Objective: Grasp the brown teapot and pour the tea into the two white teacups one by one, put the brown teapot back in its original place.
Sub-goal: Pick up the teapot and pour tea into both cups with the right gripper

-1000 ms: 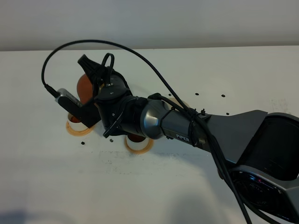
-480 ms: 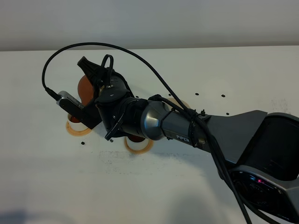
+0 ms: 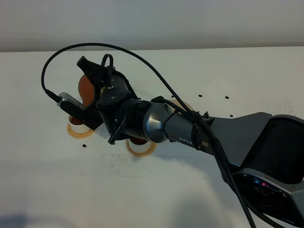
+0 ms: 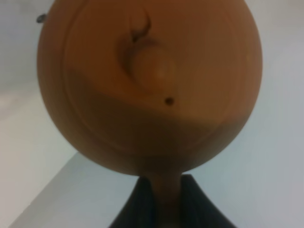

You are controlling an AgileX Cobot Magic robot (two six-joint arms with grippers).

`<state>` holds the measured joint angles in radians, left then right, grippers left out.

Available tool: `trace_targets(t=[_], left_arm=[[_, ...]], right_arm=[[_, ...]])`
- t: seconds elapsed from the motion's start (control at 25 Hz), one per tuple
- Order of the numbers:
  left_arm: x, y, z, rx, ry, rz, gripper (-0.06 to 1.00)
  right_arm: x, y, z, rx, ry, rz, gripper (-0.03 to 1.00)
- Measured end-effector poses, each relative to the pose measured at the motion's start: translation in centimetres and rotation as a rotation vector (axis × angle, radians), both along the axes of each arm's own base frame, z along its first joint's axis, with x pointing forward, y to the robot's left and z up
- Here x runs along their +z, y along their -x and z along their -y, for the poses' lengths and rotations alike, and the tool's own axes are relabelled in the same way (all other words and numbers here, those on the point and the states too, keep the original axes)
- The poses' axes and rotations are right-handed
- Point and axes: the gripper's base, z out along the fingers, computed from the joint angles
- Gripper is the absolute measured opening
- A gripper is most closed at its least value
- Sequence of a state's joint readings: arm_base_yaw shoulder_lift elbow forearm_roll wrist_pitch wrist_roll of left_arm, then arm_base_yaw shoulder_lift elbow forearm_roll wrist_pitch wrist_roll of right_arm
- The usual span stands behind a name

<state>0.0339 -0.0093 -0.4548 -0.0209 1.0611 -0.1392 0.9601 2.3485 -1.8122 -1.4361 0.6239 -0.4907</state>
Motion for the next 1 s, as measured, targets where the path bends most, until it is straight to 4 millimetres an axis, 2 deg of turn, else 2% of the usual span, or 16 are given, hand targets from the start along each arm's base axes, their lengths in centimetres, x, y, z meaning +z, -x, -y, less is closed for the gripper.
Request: trace_targets(t=[1.0], left_arm=[[0.00, 0.00, 0.00, 0.000, 0.000, 0.000, 0.68]], right_arm=[[0.14, -0.01, -0.08, 0.012, 0.012, 0.021, 0.10]])
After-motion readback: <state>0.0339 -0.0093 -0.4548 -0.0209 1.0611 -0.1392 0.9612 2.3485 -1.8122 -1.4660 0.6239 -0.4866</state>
